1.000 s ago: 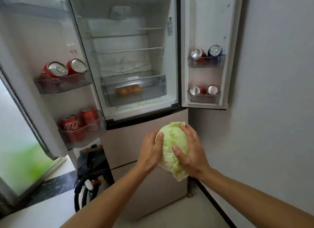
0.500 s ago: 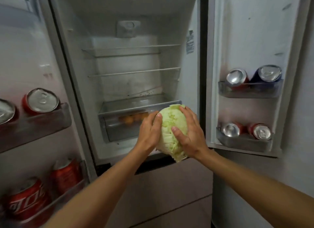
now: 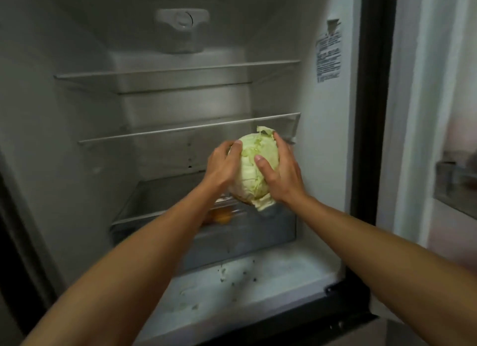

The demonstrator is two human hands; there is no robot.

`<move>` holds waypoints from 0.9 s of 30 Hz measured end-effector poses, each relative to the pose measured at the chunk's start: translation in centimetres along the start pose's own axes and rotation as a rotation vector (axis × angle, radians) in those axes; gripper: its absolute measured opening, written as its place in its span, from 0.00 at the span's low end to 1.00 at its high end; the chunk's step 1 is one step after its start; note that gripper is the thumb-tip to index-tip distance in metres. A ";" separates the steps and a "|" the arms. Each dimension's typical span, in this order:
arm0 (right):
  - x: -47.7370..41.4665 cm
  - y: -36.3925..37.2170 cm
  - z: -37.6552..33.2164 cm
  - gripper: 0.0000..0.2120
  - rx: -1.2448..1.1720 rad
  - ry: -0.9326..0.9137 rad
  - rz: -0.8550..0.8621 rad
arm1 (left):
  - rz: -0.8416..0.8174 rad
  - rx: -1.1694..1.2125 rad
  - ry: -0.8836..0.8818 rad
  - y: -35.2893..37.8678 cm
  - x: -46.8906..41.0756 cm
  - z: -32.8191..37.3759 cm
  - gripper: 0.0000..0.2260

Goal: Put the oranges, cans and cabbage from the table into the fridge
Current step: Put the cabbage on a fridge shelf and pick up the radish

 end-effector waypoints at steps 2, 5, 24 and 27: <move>-2.6 2.4 2.4 0.42 -0.003 0.014 -0.007 | -0.002 0.005 -0.061 2.0 -3.5 -1.6 0.18; -6.8 6.5 6.1 0.41 -0.008 0.046 -0.037 | 0.023 0.019 -0.121 4.5 -8.6 -3.9 0.16; -16.7 20.0 18.4 0.36 0.312 -0.238 -0.060 | -0.136 0.271 -0.334 15.7 -24.5 -16.8 0.17; -16.7 19.9 18.1 0.34 0.518 -0.283 -0.033 | -0.189 0.167 -0.235 16.0 -24.4 -16.3 0.19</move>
Point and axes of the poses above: each hand's wrist, its own x-axis away from the middle knuckle, its own y-axis out of the palm, z = x × y, the point moved 7 cm from there along -x, towards the middle knuckle, and after that the axes turned 13 degrees about z, right-handed, at the moved point
